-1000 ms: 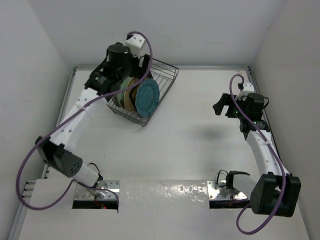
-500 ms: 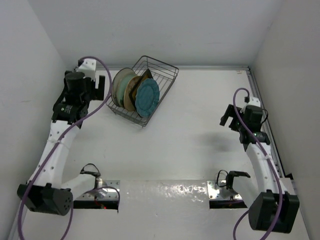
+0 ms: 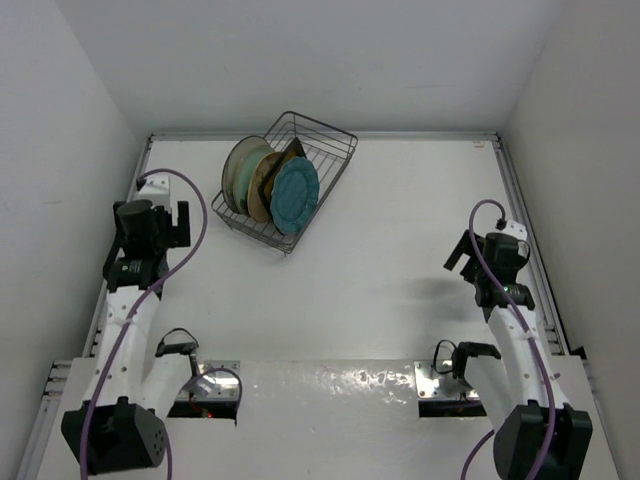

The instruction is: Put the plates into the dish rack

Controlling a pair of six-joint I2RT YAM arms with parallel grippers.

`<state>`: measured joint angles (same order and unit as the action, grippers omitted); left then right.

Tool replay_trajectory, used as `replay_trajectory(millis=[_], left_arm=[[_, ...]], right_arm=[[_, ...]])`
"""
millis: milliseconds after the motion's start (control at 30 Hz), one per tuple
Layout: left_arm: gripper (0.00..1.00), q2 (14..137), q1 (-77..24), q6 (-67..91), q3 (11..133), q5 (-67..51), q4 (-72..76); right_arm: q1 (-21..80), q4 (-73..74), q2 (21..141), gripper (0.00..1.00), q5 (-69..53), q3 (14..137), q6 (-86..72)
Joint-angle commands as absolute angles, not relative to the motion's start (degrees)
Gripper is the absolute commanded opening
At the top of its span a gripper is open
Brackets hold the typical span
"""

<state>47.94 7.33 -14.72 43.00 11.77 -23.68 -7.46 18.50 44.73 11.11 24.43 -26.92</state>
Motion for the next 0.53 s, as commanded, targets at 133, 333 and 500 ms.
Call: replay_trajectory(millis=[133,333,500], left_arm=[[0.91,51.9,9.6,-14.4,41.7,9.9,-18.1],[0.91,52.6,9.8,-14.2,41.5,9.7,-18.3],[0.91,52.5,9.9,-14.2,41.4,8.6,-18.6]], right_arm=[[-7.5,17.5,46.6,0.99,11.0,25.8,-27.7],[-7.6,16.6,46.1,0.99,10.8,25.8,-27.5],[-7.6,13.5,45.5,0.99,8.1,23.5,-27.7]])
